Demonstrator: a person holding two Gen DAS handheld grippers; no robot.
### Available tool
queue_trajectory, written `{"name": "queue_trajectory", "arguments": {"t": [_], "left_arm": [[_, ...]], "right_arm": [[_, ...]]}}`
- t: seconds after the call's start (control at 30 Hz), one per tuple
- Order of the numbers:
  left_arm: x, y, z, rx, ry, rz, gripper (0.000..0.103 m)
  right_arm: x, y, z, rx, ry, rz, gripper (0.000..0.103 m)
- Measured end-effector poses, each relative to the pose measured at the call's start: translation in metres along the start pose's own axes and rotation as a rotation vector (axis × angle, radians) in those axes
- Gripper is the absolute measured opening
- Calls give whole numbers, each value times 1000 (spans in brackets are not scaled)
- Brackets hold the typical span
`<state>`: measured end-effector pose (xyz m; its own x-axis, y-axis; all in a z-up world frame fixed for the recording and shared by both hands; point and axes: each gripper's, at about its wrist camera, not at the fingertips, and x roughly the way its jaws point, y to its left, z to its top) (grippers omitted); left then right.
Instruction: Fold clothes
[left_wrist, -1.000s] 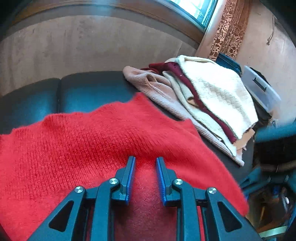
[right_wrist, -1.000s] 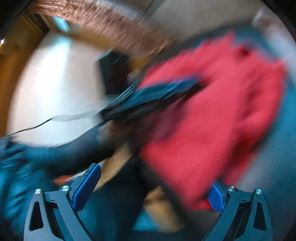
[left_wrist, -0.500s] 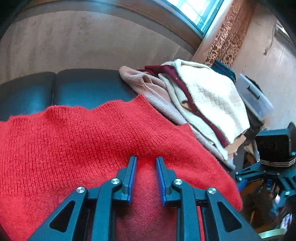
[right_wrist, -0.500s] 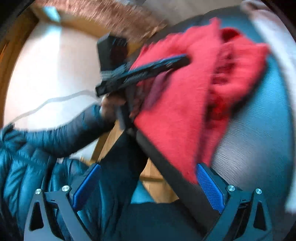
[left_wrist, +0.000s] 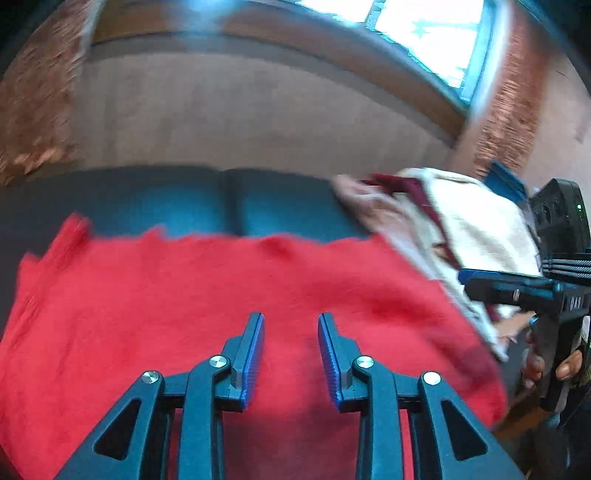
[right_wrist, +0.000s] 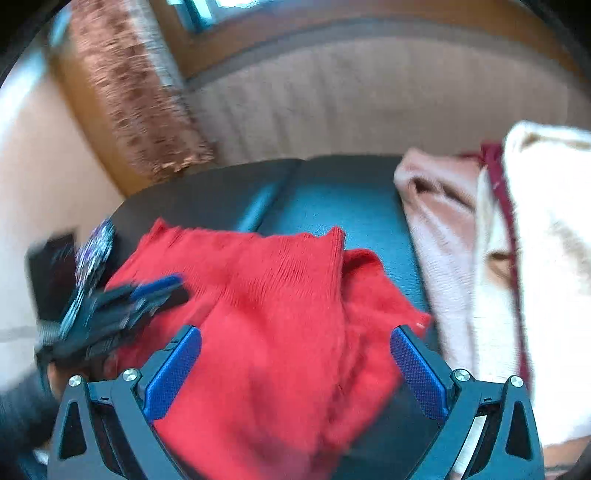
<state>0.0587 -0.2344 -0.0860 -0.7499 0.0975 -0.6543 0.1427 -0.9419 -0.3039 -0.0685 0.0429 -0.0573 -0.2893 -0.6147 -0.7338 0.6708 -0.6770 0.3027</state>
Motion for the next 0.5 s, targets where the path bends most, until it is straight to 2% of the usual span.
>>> {"name": "queue_trajectory", "arguments": {"t": [0.07,0.13,0.17,0.2,0.27,0.3,0.37,0.4,0.43,0.47,0.5], "left_arm": [[2,16,-9,-43,-23,-46,30],[3,23,-13,-64,-35,-71,30],[3,24,-13,-68,-37,-77,30],[3,24,-13,-72,-39,-82,30],[3,26,-14,-80,-44,-94,30],[3,27,-15,-84,-46,-100,30],[4,29,-15,-92,-50,-112,30],[4,30,-16,-96,-52,-118,30],[4,30,-16,-100,-54,-122,30],[4,31,-16,-102,-56,-125,30],[4,31,-16,-103,-57,-126,30]], "right_arm": [[22,-7,9,44,32,-1,102],[39,-8,11,58,65,-21,79],[48,-8,12,64,82,-32,39],[53,-8,11,68,90,-34,19],[58,-2,12,46,79,-70,19],[56,3,13,3,56,-121,18],[55,12,15,-106,-2,-300,18],[64,3,13,-75,25,-332,20],[75,-9,11,-32,60,-356,20],[77,-20,7,28,28,-323,21],[76,-20,7,22,16,-320,22]]}}
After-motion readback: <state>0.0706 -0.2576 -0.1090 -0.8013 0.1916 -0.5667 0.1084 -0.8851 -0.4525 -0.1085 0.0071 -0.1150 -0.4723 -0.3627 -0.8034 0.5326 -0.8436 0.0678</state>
